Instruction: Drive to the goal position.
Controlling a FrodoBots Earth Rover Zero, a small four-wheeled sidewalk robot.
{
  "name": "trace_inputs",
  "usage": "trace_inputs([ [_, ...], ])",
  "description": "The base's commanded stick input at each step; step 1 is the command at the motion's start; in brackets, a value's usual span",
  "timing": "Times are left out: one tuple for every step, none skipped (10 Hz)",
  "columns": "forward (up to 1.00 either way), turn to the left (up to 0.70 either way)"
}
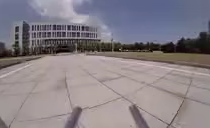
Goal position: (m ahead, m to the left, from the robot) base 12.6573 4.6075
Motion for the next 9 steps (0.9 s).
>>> trace_inputs([
  [0.7, 0.03],
  [0.7, 0.03],
  [0.7, 0.03],
  [0.7, 0.03],
  [0.7, 0.03],
  [0.7, 0.03],
  [0.7, 0.03],
  [0.7, 0.03],
  [0.7, 0.03],
])
